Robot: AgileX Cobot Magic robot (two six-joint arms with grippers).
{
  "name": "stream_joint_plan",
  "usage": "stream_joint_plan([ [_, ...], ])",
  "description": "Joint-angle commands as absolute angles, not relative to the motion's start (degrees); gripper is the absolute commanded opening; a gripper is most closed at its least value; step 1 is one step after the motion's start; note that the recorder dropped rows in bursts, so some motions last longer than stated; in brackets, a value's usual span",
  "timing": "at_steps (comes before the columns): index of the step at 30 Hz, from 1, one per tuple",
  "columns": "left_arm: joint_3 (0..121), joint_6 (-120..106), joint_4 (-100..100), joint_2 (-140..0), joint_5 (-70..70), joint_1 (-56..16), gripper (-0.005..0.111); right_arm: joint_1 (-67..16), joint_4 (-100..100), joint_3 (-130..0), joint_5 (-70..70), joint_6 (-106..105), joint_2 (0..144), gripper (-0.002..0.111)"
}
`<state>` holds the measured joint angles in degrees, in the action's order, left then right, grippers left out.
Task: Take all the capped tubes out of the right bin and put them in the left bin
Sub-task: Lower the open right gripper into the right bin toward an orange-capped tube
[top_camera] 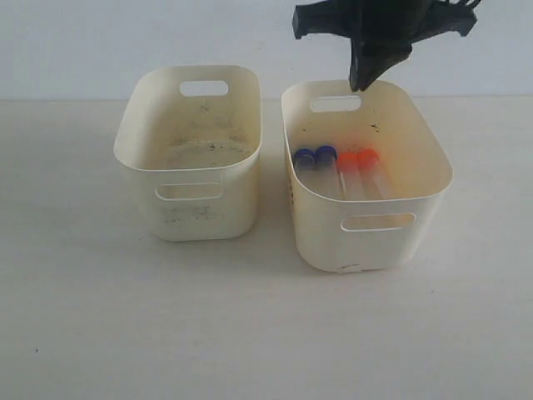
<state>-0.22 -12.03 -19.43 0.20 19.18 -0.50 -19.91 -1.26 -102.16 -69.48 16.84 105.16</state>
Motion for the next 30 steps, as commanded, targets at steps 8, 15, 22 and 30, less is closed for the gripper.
stream_joint_plan([
  [8,0.0,-12.07,-19.38,0.0,18.9,-0.56,0.004,-20.04,-1.82,-102.96,-63.6,22.3,117.22,0.046],
  [15,0.0,-12.07,-19.38,0.0,18.9,-0.56,0.004,-19.91,-2.42,-103.09,-58.36,24.85,122.67,0.045],
  [22,0.0,-12.07,-19.38,0.0,18.9,-0.56,0.004,-19.91,-4.25,-103.25,-57.95,25.05,125.88,0.045],
  [30,0.0,-12.07,-19.38,0.0,18.9,-0.56,0.004,-19.91,-4.68,-103.35,-56.89,26.29,127.48,0.045],
])
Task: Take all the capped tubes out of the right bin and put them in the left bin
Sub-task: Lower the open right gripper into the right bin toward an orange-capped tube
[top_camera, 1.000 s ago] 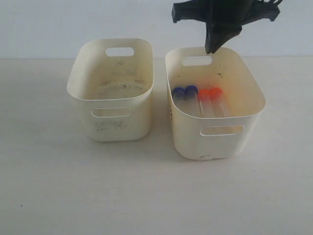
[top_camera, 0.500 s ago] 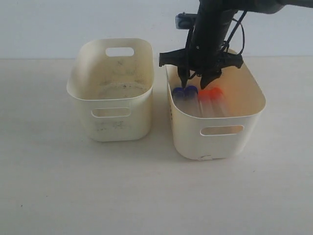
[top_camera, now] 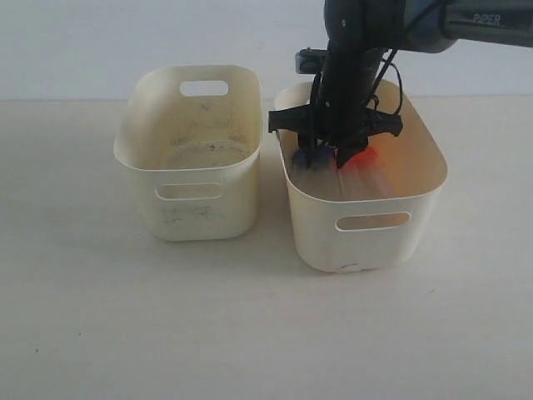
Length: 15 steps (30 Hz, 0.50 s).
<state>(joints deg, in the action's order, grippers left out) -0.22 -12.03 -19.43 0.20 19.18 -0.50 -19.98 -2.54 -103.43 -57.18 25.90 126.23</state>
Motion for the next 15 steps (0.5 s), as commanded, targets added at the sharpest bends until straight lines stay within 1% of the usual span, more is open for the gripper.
stream_joint_plan([
  [1,0.0,-12.07,-19.38,0.0,18.9,-0.56,0.004,-19.91,-4.98,-103.41,-57.04,26.29,127.36,0.045],
  [10,0.0,-12.07,-19.38,0.0,18.9,-0.56,0.004,-19.91,-5.64,-103.53,-58.01,26.46,125.16,0.045],
  [15,0.0,-12.07,-19.38,0.0,18.9,-0.56,0.004,-19.91,-10.33,-103.63,-60.38,26.74,123.6,0.046],
])
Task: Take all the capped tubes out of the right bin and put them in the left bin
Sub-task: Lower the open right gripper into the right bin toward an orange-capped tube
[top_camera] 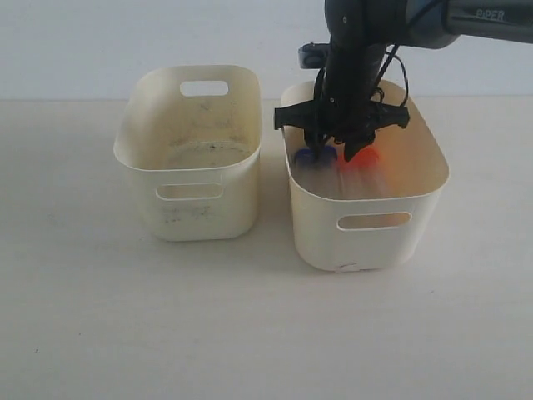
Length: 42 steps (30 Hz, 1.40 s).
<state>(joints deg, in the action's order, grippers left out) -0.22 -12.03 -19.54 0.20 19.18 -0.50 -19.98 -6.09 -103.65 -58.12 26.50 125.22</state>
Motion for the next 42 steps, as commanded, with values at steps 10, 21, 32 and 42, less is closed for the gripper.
stream_joint_plan([
  [10,0.0,-12.07,-19.38,0.0,18.9,-0.56,0.004,-19.91,-11.8,-103.63,-59.21,25.98,122.5,0.049],
  [21,0.0,-12.07,-19.38,0.0,18.9,-0.56,0.004,-17.62,-10.63,-103.63,-60.72,24.95,122.37,0.049],
  [32,0.0,-12.07,-19.38,0.0,18.9,-0.56,0.004,-17.2,-8.8,-103.63,-61.61,24.5,125.75,0.049],
  [42,0.0,-12.07,-19.38,0.0,18.9,-0.56,0.004,-17.2,-7.2,-103.36,-61.03,24.87,128.65,0.049],
])
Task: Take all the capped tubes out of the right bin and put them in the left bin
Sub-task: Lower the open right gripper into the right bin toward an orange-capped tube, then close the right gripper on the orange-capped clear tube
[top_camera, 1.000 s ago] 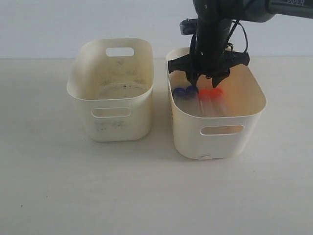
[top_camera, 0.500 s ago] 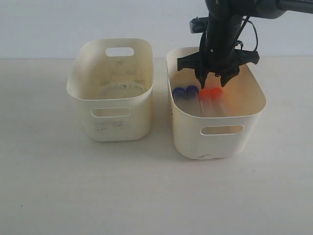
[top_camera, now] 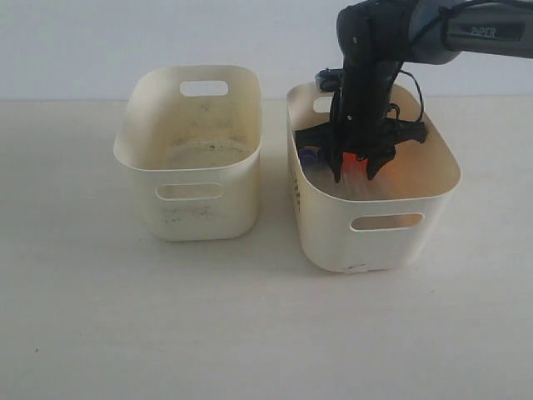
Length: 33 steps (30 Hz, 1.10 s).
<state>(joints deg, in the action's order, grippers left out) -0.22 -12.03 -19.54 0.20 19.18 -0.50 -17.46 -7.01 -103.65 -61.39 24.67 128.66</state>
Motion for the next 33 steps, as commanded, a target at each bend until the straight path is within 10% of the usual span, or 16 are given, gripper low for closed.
stream_joint_plan([
  [1,0.0,-12.07,-19.38,0.0,18.9,-0.56,0.004,-17.2,-7.21,-103.36,-61.14,24.87,128.65,0.049],
  [33,0.0,-12.07,-19.38,0.0,18.9,-0.56,0.004,-17.2,-7.92,-103.36,-62.44,26.32,133.4,0.049],
])
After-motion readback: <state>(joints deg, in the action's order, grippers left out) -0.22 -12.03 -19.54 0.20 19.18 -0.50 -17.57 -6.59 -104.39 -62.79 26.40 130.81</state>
